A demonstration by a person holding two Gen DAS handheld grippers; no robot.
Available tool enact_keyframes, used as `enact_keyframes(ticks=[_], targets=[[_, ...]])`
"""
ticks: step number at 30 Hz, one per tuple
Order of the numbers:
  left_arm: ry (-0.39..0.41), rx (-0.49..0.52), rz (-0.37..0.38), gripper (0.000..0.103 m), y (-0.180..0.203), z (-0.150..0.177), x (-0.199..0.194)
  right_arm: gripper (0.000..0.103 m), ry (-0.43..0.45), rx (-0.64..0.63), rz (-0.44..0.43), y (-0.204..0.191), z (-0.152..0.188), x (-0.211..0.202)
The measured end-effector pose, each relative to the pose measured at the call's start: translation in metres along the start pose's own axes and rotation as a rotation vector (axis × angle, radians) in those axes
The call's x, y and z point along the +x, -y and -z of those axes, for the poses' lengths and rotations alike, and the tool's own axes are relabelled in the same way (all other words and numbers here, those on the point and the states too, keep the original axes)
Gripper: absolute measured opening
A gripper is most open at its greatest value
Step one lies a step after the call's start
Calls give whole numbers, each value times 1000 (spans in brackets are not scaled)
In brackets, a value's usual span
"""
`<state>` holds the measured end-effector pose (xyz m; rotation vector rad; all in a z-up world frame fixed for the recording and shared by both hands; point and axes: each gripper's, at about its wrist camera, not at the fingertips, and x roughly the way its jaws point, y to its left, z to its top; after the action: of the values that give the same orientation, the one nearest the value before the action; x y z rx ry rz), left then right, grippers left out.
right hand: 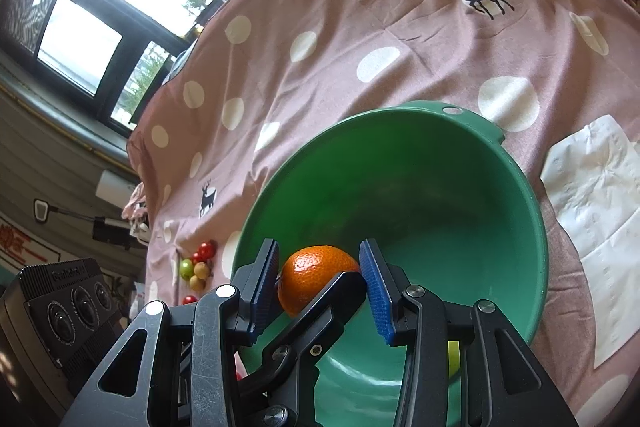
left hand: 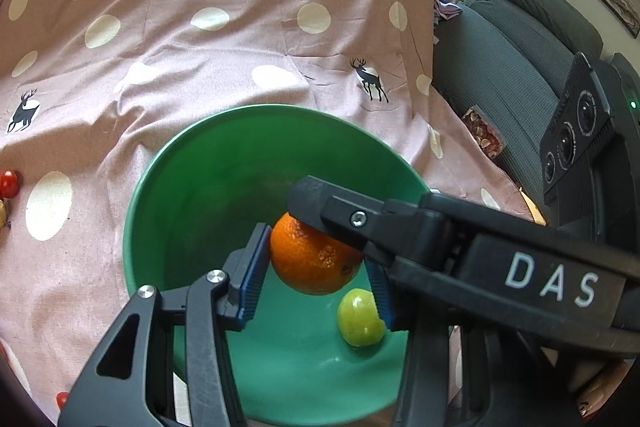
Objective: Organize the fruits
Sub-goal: 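Lower the held orange into the green bowl with the right tool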
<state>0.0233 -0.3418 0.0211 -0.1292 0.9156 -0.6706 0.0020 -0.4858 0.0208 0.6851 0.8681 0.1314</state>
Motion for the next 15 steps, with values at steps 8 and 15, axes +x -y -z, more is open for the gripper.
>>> enact_keyframes(ticks=[8, 15], targets=[[-18, -13, 12, 45, 0, 1, 6, 46, -13, 8, 22, 2, 0, 1], [-24, -13, 10, 45, 0, 1, 7, 46, -23, 5, 33, 2, 0, 2]])
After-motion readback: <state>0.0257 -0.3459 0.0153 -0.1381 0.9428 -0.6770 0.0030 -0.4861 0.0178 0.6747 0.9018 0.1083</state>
